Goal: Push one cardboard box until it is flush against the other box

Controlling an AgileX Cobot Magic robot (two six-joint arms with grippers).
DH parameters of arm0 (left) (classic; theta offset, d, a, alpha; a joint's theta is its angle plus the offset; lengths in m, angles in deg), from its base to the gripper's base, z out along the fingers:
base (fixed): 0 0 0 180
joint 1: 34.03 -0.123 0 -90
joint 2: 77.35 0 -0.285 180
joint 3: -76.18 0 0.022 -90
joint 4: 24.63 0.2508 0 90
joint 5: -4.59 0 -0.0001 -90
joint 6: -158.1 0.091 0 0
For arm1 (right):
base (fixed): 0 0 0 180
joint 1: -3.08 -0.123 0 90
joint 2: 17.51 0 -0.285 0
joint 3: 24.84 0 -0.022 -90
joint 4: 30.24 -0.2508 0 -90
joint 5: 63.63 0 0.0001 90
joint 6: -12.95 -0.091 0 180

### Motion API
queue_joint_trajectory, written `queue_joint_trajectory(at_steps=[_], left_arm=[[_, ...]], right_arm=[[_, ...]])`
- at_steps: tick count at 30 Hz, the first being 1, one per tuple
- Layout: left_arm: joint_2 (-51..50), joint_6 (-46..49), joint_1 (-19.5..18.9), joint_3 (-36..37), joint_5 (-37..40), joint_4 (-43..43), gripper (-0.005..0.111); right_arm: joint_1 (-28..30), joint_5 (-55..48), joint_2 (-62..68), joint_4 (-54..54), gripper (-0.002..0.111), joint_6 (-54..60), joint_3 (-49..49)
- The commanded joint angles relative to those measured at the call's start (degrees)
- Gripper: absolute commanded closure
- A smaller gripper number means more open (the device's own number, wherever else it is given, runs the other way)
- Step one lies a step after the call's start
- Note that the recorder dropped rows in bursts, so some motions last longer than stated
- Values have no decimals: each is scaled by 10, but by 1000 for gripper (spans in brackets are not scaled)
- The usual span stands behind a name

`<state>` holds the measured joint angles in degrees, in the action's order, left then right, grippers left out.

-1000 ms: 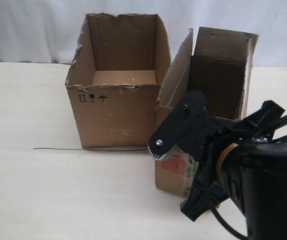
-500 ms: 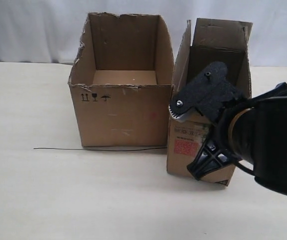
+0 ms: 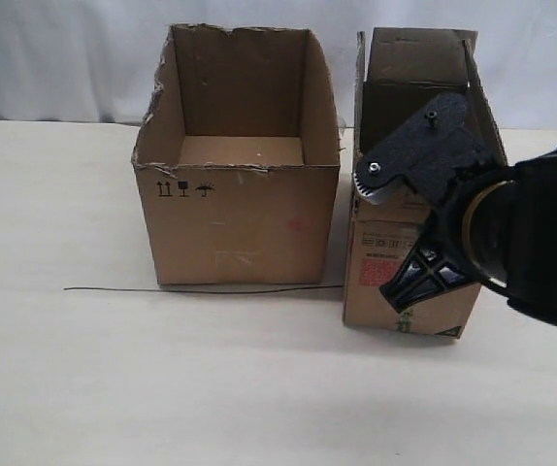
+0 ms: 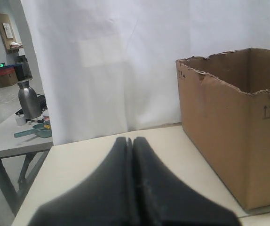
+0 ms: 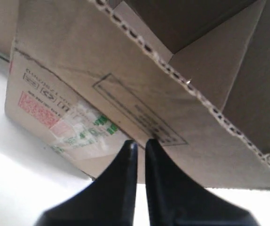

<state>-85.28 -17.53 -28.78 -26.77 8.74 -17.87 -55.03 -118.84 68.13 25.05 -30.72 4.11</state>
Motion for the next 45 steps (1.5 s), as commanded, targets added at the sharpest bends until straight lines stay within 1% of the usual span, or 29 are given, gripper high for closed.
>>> queue_joint_trajectory(at_steps=[1,9,15,19,24,26,28,30,31,33,35,37,41,45], left_arm=[[1,-2,-2,2,-2,2,107],[1,-2,-2,2,-2,1,107],[1,-2,-2,2,-2,1,107],[1,-2,-2,2,-2,1,107],[1,-2,-2,2,-2,1,107],[1,-2,-2,2,-2,1,107],[1,-2,-2,2,-2,1,107],[1,-2,-2,2,-2,1,107],[1,-2,-2,2,-2,1,107],[1,-2,-2,2,-2,1,107],[1,-2,-2,2,-2,1,107],[1,-2,-2,2,-2,1,107],[1,-2,-2,2,-3,1,107],[1,-2,-2,2,-2,1,107]], right_arm=[[3,28,-4,27,103,-30,0],[3,38,-4,84,103,-78,0],[42,59,3,86,103,-85,0],[47,61,-8,87,103,-85,-4],[47,96,-77,20,103,-34,-9],[47,100,-119,15,103,-32,-9],[47,100,-171,27,103,-34,-9],[52,86,-222,63,103,-47,-9],[64,76,-242,91,103,-69,-9],[106,67,-265,133,103,-122,-9],[178,87,-270,130,103,-130,-9],[257,133,-256,84,103,-120,-9],[437,266,-189,-61,103,-34,-9],[570,335,-112,-154,103,25,-9]])
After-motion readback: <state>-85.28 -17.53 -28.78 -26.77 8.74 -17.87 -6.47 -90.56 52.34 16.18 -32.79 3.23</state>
